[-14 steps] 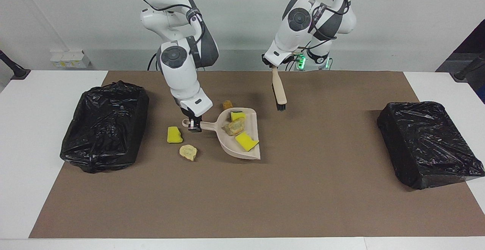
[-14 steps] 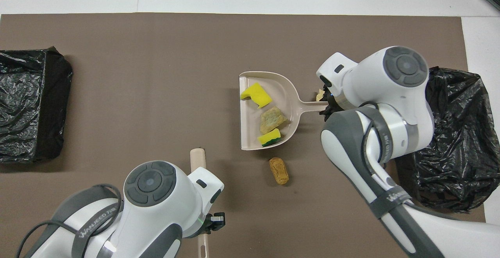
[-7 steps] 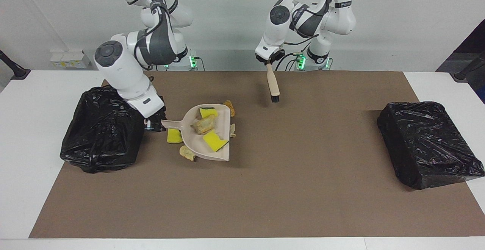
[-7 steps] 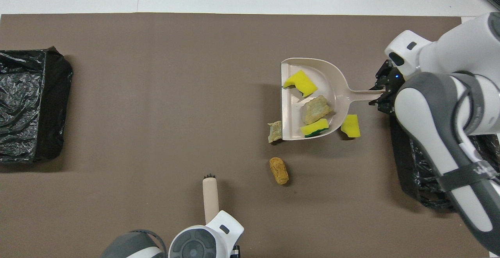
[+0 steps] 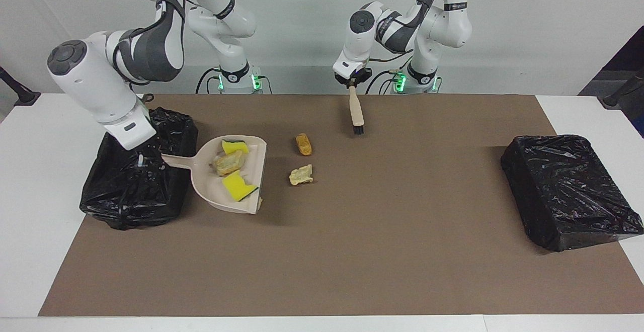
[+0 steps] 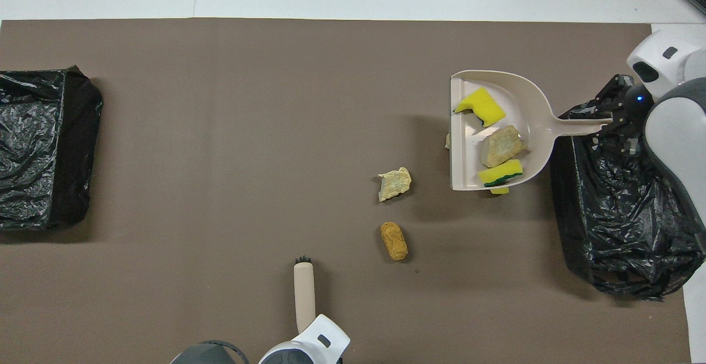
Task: Sweep and dump trash in bin
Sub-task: 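Carry the loaded dustpan toward the black bin with the right gripper, then tip the dustpan over the black bin with the right gripper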
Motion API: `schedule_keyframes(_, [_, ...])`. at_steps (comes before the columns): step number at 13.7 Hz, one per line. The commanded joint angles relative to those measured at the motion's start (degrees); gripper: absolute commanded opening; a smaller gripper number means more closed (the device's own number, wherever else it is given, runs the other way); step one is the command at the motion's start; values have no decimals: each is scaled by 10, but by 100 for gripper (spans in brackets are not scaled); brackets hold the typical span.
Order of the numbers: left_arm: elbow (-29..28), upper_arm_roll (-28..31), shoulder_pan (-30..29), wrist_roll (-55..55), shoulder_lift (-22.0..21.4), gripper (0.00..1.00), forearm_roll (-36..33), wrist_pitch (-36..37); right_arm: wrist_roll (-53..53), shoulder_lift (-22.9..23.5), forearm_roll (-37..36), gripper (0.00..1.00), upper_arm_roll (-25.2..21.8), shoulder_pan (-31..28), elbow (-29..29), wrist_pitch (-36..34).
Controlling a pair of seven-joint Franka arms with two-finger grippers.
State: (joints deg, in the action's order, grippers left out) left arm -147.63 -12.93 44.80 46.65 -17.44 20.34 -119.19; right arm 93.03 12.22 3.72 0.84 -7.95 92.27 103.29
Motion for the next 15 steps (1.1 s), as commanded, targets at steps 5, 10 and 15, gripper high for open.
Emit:
schedule_keyframes(5, [-13,8,-32,-117,1,0,61,-9,123,-28,-27,0,-11,-108,-6,-25])
schedule_keyframes(10, [-11,9,-57,-144,31,0,64,-9,181,-63,-101,0,-10,-199,29,-12])
schedule_keyframes(15, [-3,11,-82,-173,42,96,59,-6,81,-88,-273,0,-8,-197,86,58])
